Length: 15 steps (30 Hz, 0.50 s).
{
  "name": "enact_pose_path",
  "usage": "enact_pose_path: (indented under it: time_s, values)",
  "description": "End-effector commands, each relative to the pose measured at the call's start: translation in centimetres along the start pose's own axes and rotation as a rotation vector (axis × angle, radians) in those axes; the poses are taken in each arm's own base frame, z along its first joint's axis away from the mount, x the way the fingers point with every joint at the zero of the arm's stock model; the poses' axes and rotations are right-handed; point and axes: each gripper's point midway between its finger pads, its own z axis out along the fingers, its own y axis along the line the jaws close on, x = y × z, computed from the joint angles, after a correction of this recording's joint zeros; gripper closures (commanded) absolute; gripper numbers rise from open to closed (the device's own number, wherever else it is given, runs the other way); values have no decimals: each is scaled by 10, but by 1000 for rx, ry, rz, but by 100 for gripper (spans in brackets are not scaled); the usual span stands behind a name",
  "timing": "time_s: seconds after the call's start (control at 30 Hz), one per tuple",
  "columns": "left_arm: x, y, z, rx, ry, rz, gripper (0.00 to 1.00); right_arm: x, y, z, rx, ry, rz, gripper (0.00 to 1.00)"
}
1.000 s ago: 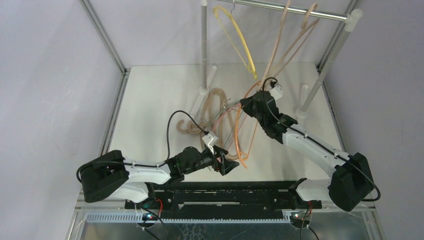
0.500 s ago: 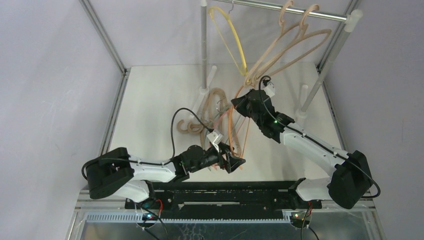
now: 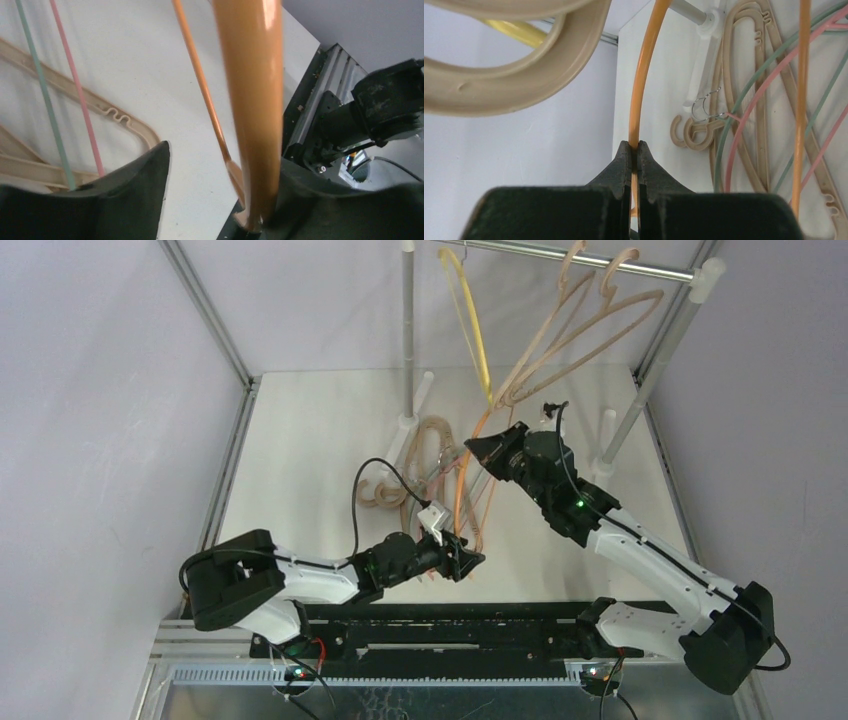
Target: Organize the hangers
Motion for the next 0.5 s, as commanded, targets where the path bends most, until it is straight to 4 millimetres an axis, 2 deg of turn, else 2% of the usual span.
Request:
enact_pose_path:
  time_s: [0.0, 0.07, 0.1, 0.2, 0.3, 0.33, 0.37, 0.43, 0.47]
  values:
    - [-23, 3, 4, -30, -67, 37, 54, 3, 14, -13, -74, 27, 51, 100]
    - [-27, 7, 3, -60, -59, 47, 95, 7, 7, -14, -61, 41, 46, 100]
    - [-29, 10, 2, -84, -59, 45, 99, 8, 2, -14, -50, 44, 43, 100]
    - [-36, 17, -5, -138, -57, 61, 100, 11, -10, -14, -23, 57, 26, 100]
    - [-40, 33, -15, -252, -21, 81, 100, 13, -27, -12, 22, 81, -2, 100]
    - [-43, 39, -20, -298, -12, 87, 100, 14, -32, -12, 33, 89, -16, 91]
    - [-47, 45, -26, -341, -7, 94, 100, 16, -39, -12, 53, 103, -28, 75]
    - [-56, 55, -39, -424, -6, 116, 100, 18, -53, -11, 100, 123, -46, 49]
    - [-62, 61, -47, -465, -7, 131, 100, 19, -59, -11, 120, 131, -54, 44]
